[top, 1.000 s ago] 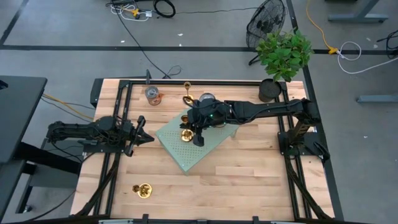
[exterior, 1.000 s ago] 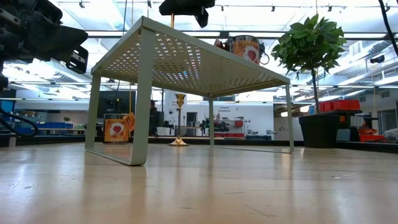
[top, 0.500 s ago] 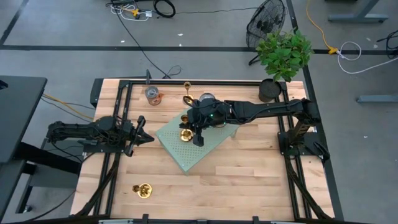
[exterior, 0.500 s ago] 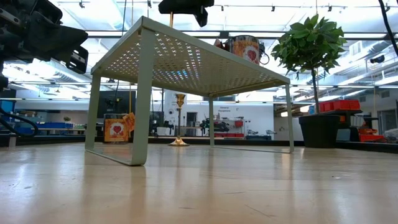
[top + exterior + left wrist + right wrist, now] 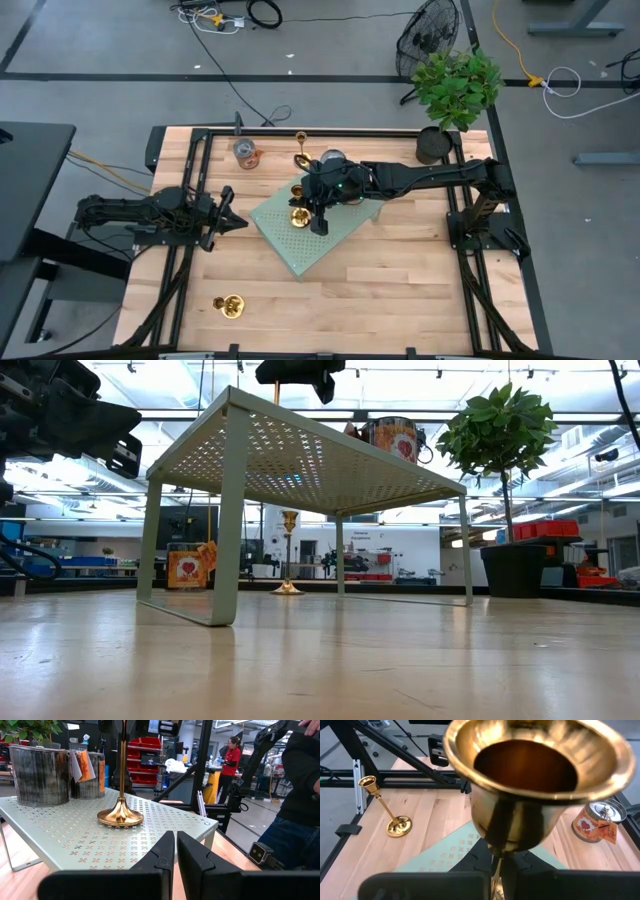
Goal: Pick & Place candle stick holders
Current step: Put the middle gold candle holder on the shelf
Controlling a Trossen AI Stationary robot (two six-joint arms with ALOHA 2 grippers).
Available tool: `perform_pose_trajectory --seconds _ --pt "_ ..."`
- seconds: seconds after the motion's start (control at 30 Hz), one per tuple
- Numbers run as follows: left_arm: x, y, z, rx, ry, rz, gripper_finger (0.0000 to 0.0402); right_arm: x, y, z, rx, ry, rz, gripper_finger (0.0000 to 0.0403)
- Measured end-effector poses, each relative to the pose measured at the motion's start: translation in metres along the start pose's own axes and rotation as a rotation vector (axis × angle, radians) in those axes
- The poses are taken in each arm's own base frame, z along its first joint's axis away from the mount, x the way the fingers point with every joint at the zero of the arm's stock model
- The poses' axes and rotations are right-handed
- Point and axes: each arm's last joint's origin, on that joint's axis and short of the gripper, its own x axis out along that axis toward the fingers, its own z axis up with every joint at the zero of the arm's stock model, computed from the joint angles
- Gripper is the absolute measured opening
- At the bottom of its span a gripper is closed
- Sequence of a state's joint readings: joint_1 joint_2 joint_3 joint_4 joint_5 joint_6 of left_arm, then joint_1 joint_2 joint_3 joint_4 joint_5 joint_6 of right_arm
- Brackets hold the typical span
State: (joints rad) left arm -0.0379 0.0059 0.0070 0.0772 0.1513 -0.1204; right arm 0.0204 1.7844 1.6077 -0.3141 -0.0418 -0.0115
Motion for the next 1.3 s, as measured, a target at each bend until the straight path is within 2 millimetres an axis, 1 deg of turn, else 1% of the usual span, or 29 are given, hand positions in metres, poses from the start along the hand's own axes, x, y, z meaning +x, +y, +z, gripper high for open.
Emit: perform_pose_trajectory --seconds 1.3 --pt "0.0000 0.0000 -0.0001 0.000 0.000 0.000 0.0025 0.0001 0.0000 0.0006 -0.009 -0.007 0.000 0.0016"
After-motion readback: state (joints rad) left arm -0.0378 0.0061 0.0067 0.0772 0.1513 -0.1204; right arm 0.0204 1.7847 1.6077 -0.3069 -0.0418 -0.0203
